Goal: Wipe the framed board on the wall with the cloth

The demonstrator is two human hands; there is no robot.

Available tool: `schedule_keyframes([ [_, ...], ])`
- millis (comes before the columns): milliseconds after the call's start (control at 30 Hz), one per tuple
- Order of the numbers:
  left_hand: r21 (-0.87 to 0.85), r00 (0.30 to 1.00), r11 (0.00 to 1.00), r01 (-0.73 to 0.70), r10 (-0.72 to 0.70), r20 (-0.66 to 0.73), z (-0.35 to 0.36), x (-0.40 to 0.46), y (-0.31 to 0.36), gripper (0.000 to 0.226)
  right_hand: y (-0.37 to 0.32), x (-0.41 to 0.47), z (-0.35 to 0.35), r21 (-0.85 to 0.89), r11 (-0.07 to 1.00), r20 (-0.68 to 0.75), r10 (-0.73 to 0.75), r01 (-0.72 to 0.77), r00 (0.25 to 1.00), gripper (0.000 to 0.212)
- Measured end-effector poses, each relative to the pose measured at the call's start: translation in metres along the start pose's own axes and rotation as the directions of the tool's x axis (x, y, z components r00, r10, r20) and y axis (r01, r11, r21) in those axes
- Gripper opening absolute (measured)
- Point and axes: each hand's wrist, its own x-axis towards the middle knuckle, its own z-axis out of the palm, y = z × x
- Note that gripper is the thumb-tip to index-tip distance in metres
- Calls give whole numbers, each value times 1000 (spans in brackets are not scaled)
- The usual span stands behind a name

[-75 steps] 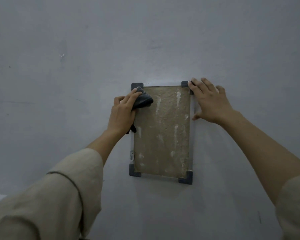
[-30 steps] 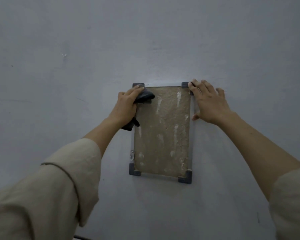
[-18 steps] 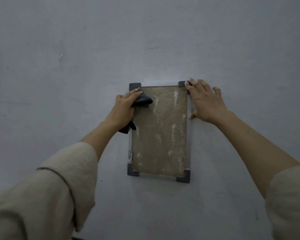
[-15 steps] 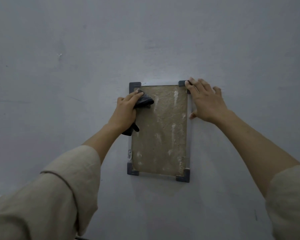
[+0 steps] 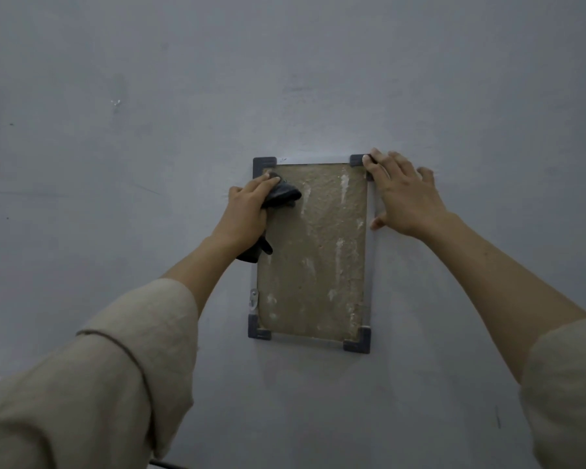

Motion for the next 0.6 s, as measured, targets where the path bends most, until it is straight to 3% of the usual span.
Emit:
schedule_keyframes([
  [300,16,994,994,-106,106,17,-8,7,-13,58,-1,1,0,-9,1000,-7,3,-3,1000,108],
  [467,-75,990,996,-53,43,-136,-1,7,-14,58,0,1,1,-17,1000,-11,-1,1,1000,108],
  [600,-132,994,991,28,-41,-99,6,12,-12,59,0,2,1,-19,1000,-10,-5,4,1000,109],
])
